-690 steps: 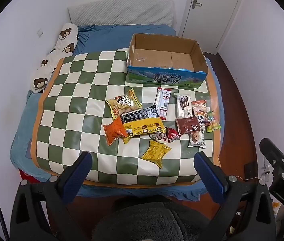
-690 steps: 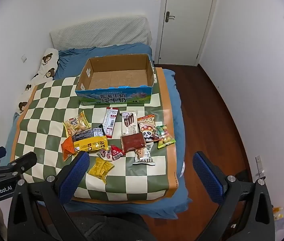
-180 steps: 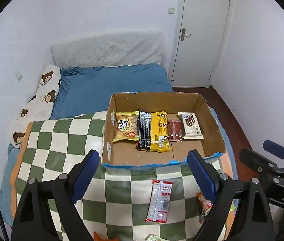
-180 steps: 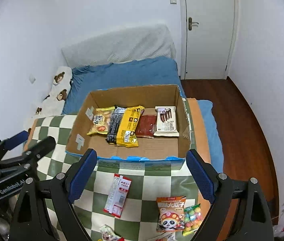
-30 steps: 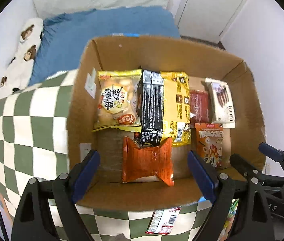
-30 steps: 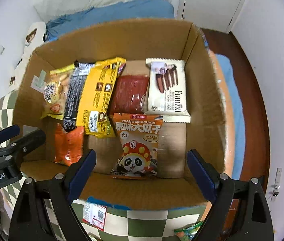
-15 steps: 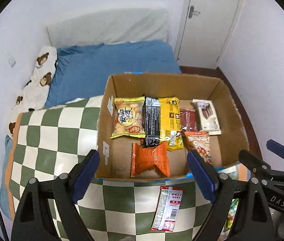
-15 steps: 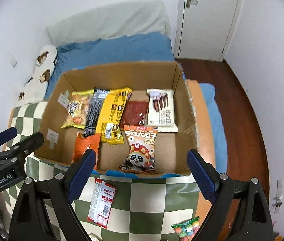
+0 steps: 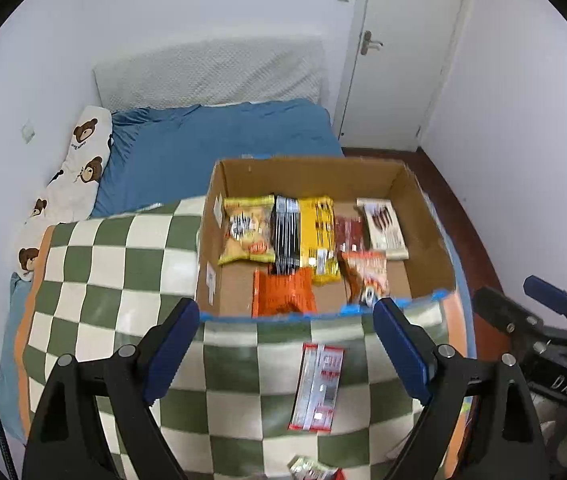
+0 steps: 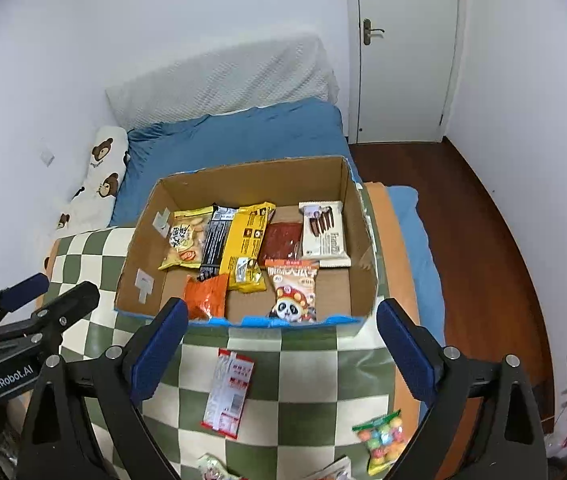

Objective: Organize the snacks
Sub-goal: 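Grasp the yellow bag with left tool while right tool grasps oat cookie packet, then carry both packets into the cardboard box and open both tools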

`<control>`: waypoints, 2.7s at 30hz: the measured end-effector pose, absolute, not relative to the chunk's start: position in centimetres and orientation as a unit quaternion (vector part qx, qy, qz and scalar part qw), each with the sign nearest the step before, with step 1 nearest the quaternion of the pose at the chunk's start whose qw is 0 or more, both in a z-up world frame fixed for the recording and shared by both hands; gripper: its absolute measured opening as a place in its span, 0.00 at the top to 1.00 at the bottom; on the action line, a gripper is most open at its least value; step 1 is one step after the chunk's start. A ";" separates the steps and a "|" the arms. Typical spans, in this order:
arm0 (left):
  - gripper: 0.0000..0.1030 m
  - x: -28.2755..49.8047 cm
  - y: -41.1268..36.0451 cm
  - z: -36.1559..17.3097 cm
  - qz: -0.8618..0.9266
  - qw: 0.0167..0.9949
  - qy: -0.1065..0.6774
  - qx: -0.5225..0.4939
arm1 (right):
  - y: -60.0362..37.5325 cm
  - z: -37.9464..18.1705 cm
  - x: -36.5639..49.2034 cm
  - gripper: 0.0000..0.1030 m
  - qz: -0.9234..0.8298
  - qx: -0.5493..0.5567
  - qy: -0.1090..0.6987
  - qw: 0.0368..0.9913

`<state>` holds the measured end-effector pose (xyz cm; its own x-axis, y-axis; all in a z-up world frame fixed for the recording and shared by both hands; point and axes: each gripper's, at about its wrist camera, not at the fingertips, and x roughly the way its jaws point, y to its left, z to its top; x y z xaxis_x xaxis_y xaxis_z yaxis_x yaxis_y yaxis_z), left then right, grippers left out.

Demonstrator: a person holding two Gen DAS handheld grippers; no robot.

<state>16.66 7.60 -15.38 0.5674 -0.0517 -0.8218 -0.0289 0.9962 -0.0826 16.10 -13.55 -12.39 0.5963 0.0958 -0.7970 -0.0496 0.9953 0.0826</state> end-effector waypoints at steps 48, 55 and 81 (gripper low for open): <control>0.36 7.4 12.0 -42.3 -0.023 0.659 0.734 -0.165 | -20.9 -40.9 6.5 0.37 0.005 0.217 0.693 0.688; 0.30 5.2 10.2 -43.5 -0.045 0.661 0.740 -0.116 | -19.4 -39.2 6.3 0.16 0.042 0.141 0.701 0.698; 0.48 5.3 8.7 -40.3 -0.030 0.711 0.699 -0.079 | -19.2 -40.4 4.6 0.48 -0.004 0.117 0.694 0.711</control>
<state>5.34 8.75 -40.25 0.0223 -0.1532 -0.9879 -0.0679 0.9857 -0.1544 4.63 -19.16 -40.43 0.0372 0.1558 -0.9871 0.1676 0.9728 0.1598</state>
